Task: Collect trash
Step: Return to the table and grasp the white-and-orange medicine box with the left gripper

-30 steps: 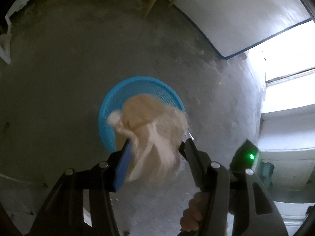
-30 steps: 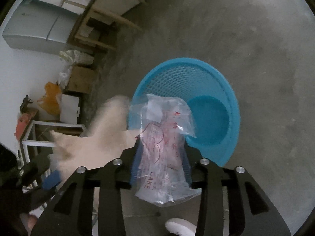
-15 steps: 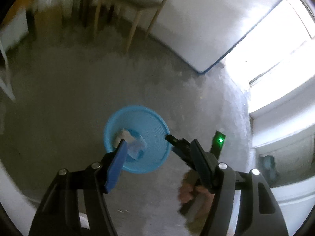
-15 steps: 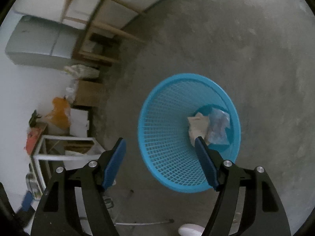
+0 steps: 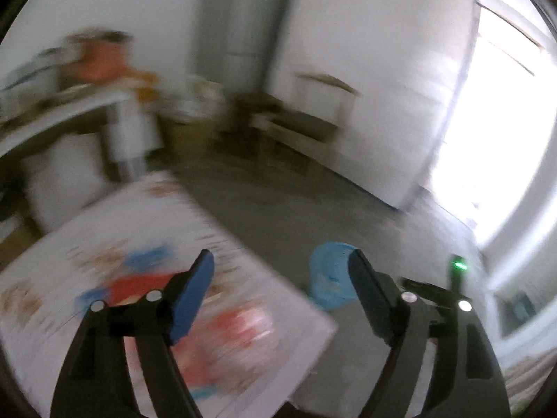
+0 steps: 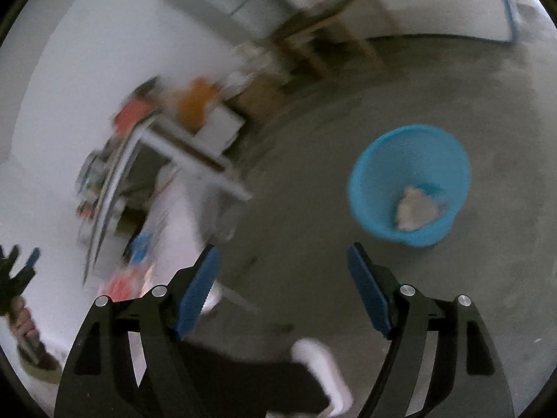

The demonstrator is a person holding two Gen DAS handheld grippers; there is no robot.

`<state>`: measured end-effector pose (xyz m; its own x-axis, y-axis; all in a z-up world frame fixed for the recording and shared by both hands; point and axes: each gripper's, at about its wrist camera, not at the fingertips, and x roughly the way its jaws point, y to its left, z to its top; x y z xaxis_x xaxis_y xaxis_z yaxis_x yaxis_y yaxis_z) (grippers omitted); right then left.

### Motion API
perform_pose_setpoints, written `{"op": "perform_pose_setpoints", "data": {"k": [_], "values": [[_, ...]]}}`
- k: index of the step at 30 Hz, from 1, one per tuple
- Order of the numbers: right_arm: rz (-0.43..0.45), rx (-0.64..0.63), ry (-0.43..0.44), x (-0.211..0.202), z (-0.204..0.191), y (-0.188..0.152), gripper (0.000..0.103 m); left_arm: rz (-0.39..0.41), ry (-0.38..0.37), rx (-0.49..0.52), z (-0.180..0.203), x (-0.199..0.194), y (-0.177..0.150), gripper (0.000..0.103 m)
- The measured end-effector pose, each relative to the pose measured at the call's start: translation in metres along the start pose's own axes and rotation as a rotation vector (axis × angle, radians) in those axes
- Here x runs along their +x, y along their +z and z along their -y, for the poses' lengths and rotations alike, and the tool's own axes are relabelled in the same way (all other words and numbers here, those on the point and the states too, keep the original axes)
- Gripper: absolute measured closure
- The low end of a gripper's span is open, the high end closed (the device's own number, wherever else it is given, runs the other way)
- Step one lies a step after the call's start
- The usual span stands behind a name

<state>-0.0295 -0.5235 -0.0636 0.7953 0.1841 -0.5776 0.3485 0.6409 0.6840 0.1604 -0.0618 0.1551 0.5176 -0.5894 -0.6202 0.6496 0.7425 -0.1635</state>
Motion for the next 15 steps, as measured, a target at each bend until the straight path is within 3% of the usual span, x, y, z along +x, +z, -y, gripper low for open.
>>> {"op": "perform_pose_setpoints", "data": {"k": [6,9,12,15], "values": [[-0.102,-0.193,0.157,0.012,-0.101,-0.037,0.028,0.108,0.192,-0.216,-0.078,-0.087,-0.104,0.021],[-0.175,-0.351,0.249,0.028,-0.163,-0.057,0.026,0.078,0.276,-0.263,-0.1,-0.098,-0.16,0.02],[-0.28,-0.521,0.333,0.052,-0.218,-0.081,0.024,0.025,0.283,-0.264,-0.11,-0.104,-0.204,0.02],[-0.392,-0.631,0.381,0.077,-0.262,-0.108,0.024,-0.05,0.249,-0.149,-0.104,-0.096,-0.229,0.018]]}}
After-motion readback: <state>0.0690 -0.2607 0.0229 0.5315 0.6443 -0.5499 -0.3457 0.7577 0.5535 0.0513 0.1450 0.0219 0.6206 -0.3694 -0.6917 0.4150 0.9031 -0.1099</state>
